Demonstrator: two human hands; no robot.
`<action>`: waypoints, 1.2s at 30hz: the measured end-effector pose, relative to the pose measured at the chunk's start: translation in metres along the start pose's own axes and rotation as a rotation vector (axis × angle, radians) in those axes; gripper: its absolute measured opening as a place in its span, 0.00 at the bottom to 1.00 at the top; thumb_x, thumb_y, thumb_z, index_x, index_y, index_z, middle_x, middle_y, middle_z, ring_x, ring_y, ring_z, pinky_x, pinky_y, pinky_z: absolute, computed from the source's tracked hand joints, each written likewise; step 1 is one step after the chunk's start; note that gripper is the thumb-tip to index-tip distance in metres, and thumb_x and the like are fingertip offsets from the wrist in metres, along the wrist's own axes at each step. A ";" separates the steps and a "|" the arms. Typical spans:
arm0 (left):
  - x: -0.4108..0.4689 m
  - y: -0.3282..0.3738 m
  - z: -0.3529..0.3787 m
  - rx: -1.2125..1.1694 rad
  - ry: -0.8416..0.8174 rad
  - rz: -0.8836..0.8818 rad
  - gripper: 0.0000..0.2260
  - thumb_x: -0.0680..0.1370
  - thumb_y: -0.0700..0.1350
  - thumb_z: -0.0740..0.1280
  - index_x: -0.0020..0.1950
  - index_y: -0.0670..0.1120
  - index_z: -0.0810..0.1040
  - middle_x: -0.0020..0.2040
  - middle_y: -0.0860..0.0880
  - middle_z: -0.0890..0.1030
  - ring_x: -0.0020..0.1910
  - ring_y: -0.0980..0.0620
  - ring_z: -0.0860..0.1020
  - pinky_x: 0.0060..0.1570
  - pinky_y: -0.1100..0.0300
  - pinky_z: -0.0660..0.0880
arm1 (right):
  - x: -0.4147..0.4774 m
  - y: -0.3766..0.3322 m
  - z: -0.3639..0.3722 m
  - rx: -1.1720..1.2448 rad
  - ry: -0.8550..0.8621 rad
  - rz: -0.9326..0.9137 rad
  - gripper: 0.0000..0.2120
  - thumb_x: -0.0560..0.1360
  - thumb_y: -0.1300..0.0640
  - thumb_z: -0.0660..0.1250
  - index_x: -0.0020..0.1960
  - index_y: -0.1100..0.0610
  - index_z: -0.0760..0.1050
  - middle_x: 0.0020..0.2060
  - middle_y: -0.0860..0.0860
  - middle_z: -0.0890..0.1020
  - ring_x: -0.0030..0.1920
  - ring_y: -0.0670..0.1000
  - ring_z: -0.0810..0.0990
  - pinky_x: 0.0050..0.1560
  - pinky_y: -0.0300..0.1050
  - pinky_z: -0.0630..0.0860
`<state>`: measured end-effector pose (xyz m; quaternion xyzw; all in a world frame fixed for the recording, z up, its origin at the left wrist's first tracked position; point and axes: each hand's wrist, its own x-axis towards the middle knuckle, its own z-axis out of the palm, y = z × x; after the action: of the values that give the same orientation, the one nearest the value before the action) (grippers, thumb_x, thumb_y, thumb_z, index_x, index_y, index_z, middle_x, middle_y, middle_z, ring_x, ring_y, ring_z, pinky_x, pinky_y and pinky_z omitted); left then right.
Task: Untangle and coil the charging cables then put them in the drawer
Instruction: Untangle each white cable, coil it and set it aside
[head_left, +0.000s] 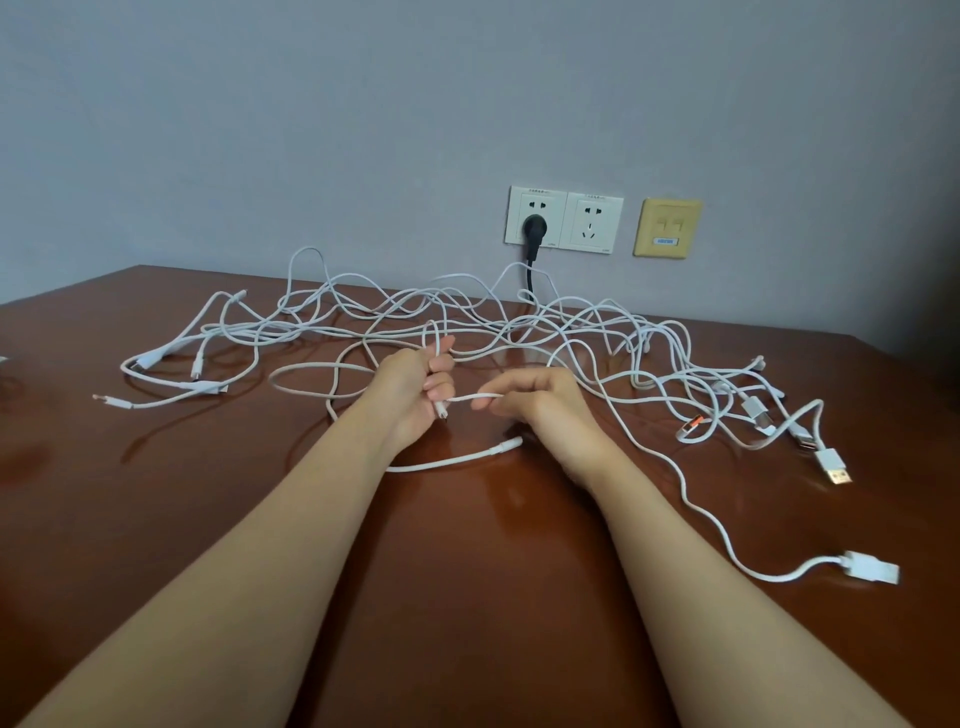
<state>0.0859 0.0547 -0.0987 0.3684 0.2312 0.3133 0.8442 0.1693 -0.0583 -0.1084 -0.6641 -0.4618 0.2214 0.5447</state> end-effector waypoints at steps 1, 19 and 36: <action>-0.001 0.000 0.000 0.010 -0.003 -0.018 0.16 0.82 0.34 0.44 0.45 0.41 0.69 0.18 0.53 0.63 0.13 0.59 0.57 0.14 0.70 0.55 | -0.001 -0.001 -0.001 0.033 -0.012 0.000 0.12 0.70 0.70 0.64 0.36 0.57 0.81 0.23 0.43 0.77 0.27 0.39 0.73 0.41 0.39 0.68; -0.007 -0.009 0.013 0.164 -0.085 0.146 0.15 0.83 0.36 0.49 0.65 0.33 0.68 0.39 0.45 0.74 0.40 0.50 0.78 0.52 0.55 0.72 | 0.011 0.009 0.002 -0.283 0.373 0.022 0.08 0.74 0.58 0.66 0.36 0.51 0.77 0.31 0.44 0.76 0.39 0.47 0.75 0.42 0.38 0.67; 0.005 -0.006 0.013 -0.061 0.125 0.121 0.16 0.81 0.33 0.44 0.40 0.42 0.66 0.22 0.50 0.66 0.14 0.58 0.63 0.21 0.69 0.68 | 0.007 0.007 0.006 -0.556 0.212 -0.014 0.11 0.74 0.48 0.64 0.35 0.50 0.77 0.35 0.46 0.79 0.45 0.51 0.77 0.45 0.42 0.69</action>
<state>0.0992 0.0490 -0.0959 0.3354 0.2510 0.3933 0.8184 0.1703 -0.0491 -0.1151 -0.8040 -0.4497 0.0120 0.3888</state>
